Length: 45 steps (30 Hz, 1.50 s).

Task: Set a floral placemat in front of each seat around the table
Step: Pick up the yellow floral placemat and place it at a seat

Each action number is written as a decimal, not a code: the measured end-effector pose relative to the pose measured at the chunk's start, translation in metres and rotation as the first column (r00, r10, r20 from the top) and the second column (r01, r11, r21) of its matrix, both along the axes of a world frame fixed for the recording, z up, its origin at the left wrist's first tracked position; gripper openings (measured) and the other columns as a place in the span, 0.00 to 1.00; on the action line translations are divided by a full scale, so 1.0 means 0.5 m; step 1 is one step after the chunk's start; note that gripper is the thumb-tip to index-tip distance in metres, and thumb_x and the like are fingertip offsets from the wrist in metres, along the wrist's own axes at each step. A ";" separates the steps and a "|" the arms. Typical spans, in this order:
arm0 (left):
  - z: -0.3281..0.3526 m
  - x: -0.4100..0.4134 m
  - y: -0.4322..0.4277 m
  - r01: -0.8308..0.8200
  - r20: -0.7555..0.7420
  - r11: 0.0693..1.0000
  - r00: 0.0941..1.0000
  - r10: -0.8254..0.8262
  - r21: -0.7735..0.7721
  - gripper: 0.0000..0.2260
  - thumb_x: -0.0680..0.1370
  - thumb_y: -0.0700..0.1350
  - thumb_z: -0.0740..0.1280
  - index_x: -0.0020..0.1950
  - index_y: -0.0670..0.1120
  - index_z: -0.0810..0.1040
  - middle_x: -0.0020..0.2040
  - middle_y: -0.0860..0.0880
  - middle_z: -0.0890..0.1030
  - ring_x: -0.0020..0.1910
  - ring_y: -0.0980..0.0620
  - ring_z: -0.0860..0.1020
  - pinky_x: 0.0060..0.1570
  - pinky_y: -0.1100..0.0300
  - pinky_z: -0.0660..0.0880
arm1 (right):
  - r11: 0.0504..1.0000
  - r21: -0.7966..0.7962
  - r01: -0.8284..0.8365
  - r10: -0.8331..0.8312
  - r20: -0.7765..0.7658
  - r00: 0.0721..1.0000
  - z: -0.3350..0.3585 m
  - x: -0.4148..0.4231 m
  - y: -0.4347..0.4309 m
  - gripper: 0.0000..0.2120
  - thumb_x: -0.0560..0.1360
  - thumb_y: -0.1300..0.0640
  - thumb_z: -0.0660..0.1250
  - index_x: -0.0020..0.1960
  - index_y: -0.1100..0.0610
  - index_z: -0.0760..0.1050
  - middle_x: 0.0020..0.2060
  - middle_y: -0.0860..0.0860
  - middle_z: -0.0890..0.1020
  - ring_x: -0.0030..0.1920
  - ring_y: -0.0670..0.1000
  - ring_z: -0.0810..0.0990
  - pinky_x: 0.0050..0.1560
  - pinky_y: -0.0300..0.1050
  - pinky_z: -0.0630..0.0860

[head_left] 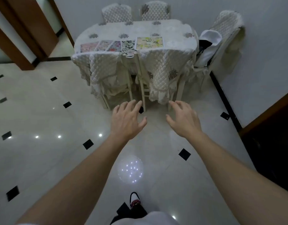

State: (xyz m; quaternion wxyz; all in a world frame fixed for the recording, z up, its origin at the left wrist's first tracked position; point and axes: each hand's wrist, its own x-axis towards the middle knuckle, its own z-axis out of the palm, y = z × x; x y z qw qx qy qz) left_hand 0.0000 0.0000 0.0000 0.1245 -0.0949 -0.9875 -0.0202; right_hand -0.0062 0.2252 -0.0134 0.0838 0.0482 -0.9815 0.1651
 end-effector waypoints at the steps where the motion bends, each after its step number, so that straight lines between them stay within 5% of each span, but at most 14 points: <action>1: 0.005 -0.007 -0.002 0.004 0.006 1.000 1.000 -0.004 0.005 0.29 0.76 0.65 0.54 0.74 0.53 0.65 0.71 0.50 0.72 0.68 0.48 0.70 0.65 0.47 0.69 | 1.000 -0.009 -0.010 0.010 -0.014 1.000 0.004 -0.008 0.000 0.27 0.75 0.43 0.61 0.72 0.49 0.65 0.66 0.52 0.72 0.68 0.54 0.68 0.65 0.54 0.67; 27: -0.017 -0.692 -0.078 0.041 -0.016 0.998 0.999 -0.041 0.045 0.28 0.75 0.64 0.56 0.73 0.54 0.68 0.70 0.51 0.73 0.67 0.48 0.71 0.63 0.49 0.68 | 0.997 0.054 0.057 -0.056 -0.019 0.998 0.006 -0.665 -0.089 0.26 0.74 0.44 0.64 0.70 0.50 0.69 0.64 0.52 0.74 0.65 0.54 0.71 0.64 0.53 0.69; 45: -0.015 -1.164 -0.004 0.038 0.014 0.999 0.999 -0.039 0.034 0.29 0.76 0.64 0.54 0.75 0.53 0.64 0.72 0.49 0.71 0.70 0.46 0.68 0.67 0.46 0.67 | 0.998 0.050 0.037 -0.035 -0.037 0.999 0.007 -1.136 0.021 0.26 0.75 0.43 0.61 0.71 0.50 0.67 0.65 0.54 0.74 0.65 0.55 0.71 0.65 0.56 0.70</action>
